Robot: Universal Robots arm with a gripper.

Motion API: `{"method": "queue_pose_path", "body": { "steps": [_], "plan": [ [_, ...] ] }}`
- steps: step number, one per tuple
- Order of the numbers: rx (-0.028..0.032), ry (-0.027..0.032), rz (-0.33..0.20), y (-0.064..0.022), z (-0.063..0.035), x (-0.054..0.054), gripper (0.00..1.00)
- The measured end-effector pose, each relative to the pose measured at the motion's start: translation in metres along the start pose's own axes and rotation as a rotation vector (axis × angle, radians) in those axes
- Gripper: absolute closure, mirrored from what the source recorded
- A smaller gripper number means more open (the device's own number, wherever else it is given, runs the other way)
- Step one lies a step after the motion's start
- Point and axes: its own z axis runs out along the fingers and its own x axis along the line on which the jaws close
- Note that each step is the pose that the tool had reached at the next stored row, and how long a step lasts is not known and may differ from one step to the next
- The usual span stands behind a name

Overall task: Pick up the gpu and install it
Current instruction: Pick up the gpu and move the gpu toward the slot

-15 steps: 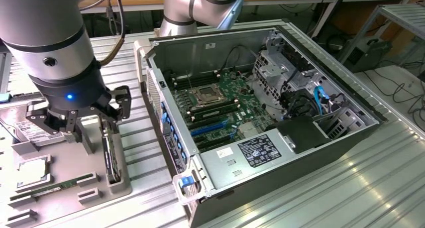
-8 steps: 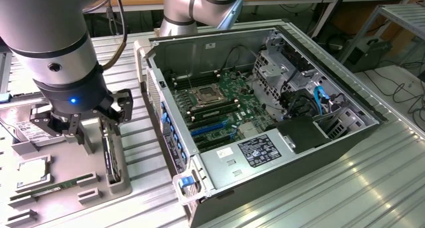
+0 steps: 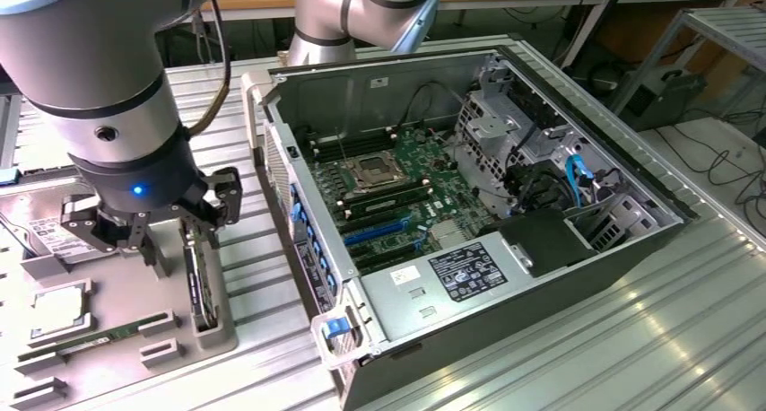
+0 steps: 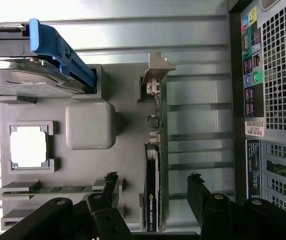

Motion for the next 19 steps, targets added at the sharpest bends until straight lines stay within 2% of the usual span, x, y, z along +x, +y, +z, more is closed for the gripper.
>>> {"method": "queue_pose_path", "body": {
  "steps": [7,11,13,19],
  "plan": [
    [0.0,0.0,0.0,-0.0038,0.0101,-0.001,0.33],
    [0.0034,0.0,0.0,0.0023,0.018,-0.002,0.33],
    [0.0057,-0.0001,0.0,0.0024,0.0215,-0.002,0.33],
    [0.0058,-0.0001,0.0,0.0018,0.0323,-0.002,0.33]
  ]
}}
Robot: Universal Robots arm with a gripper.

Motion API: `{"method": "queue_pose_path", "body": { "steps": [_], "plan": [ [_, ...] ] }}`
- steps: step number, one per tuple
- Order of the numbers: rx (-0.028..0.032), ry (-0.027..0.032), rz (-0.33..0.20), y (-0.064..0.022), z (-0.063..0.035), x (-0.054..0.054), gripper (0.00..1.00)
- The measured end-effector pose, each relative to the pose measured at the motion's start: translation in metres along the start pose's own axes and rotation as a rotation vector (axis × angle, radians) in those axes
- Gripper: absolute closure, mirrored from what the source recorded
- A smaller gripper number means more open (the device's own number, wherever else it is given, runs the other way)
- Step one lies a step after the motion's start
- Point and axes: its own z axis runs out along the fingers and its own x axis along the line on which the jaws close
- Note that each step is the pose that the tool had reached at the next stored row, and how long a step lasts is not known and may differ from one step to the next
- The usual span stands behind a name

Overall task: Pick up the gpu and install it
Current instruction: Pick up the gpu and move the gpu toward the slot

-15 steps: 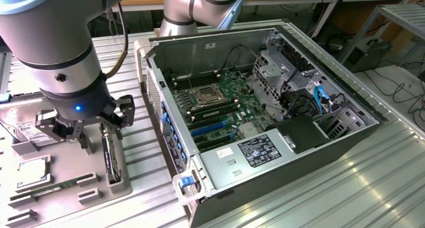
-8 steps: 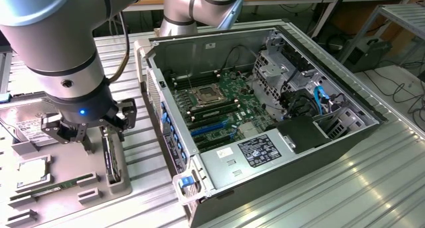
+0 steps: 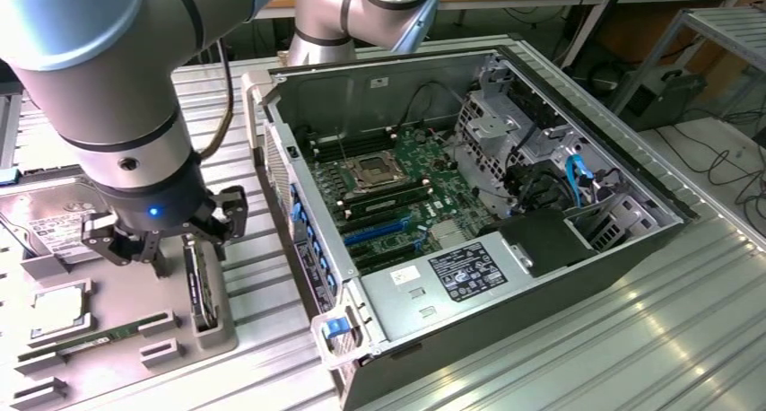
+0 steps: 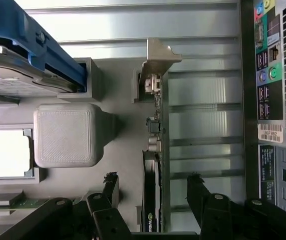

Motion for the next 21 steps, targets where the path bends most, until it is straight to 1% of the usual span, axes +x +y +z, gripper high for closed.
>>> {"method": "queue_pose_path", "body": {
  "steps": [3,5,7,12,13,15,16,18,21],
  "plan": [
    [0.0,0.0,0.0,-0.0003,0.0055,0.0,0.33],
    [0.0001,0.0001,0.0,-0.0006,0.0116,0.0,0.33],
    [0.0001,0.0002,0.0,-0.0009,0.0157,0.0,0.33],
    [0.0,0.0002,0.0,-0.0014,0.0239,0.001,0.33],
    [0.0,0.0002,0.0,-0.0015,0.0258,0.001,0.35],
    [0.0001,0.0003,0.0,-0.0017,0.0272,0.001,0.48],
    [0.0002,0.0004,0.0,-0.0017,0.0273,0.001,0.48],
    [0.0001,0.0003,0.0,-0.0019,0.0276,0.001,0.6],
    [0.0,0.0003,0.0,-0.0033,0.0298,0.001,0.6]
  ]
}}
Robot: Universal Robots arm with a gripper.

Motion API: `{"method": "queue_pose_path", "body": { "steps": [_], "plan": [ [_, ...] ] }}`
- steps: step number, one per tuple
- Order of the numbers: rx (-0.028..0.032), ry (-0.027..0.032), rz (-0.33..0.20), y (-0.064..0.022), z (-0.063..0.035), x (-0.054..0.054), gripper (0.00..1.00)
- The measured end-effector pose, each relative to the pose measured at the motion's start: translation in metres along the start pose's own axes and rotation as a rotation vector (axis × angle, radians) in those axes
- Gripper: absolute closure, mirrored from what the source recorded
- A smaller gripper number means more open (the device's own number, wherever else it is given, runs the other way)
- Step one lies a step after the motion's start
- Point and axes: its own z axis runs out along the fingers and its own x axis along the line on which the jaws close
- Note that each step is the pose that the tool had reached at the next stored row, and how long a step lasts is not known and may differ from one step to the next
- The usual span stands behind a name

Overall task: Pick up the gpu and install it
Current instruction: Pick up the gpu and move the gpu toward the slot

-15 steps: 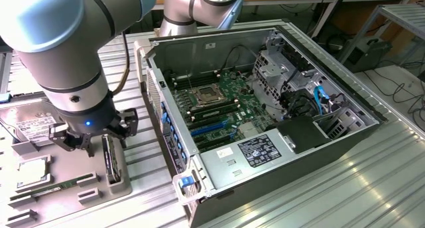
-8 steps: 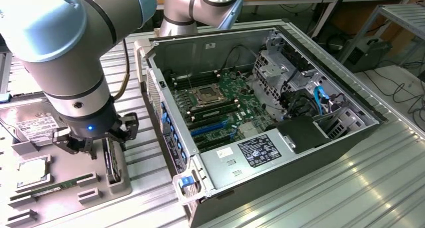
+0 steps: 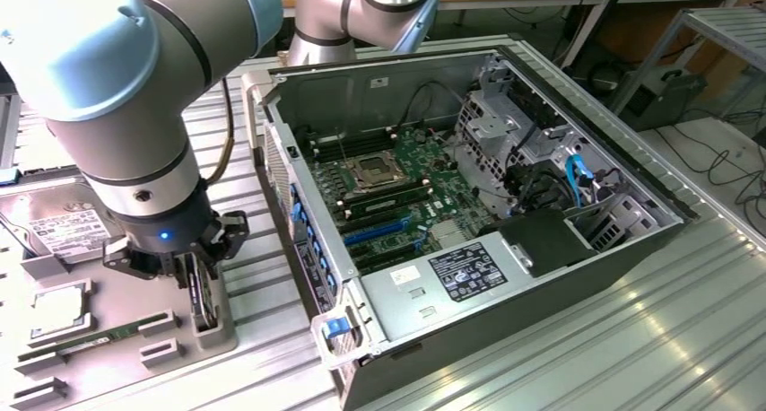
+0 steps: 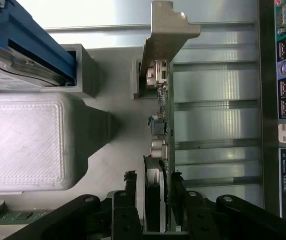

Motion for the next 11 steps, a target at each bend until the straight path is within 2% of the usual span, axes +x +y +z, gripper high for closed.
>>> {"method": "queue_pose_path", "body": {
  "steps": [3,4,5,11],
  "plan": [
    [0.0001,0.0,0.0,-0.0007,0.0002,0.0,0.6],
    [0.0001,0.0,0.0,-0.0007,0.0002,0.0,0.62],
    [0.0,-0.0001,0.0,-0.0007,0.0003,0.0,0.69],
    [0.0,0.0,0.0,-0.0007,0.0002,0.0,0.72]
  ]
}}
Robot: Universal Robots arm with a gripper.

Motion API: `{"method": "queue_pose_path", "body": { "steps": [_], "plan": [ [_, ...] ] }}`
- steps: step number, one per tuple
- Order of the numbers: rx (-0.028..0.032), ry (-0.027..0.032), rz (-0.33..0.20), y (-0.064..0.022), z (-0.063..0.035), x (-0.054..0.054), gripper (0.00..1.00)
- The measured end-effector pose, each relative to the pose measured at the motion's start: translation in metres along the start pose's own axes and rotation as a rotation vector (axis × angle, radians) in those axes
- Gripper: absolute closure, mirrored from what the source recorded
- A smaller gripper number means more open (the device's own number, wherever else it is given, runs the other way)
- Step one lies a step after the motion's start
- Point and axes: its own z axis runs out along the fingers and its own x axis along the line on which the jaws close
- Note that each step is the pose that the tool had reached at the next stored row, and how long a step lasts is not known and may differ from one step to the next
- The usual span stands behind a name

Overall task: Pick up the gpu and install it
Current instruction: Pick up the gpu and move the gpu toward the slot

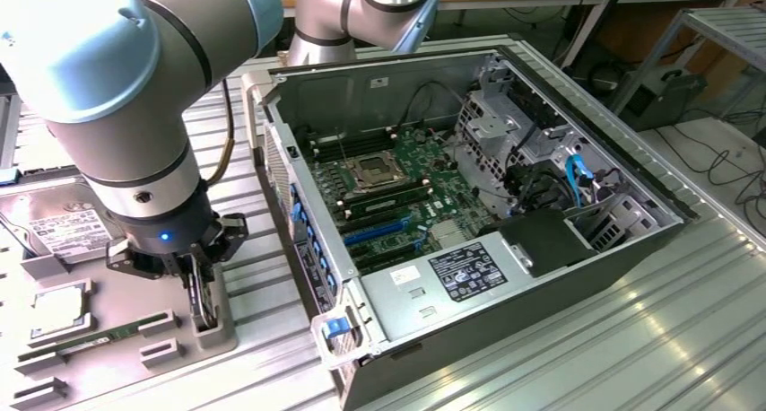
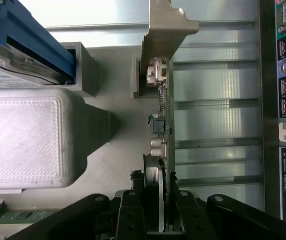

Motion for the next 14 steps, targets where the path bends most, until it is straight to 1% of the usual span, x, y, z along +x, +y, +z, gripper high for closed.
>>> {"method": "queue_pose_path", "body": {
  "steps": [5,11,12,14],
  "plan": [
    [0.0001,0.0,0.0,0.0001,-0.0015,0.0,0.72],
    [-0.0001,-0.0001,0.0,0.0006,-0.0113,-0.001,0.72],
    [-0.0008,0.0001,0.0,0.0008,-0.0139,-0.001,0.72],
    [-0.0044,0.0001,0.0,0.0009,-0.0167,-0.001,0.72]
  ]
}}
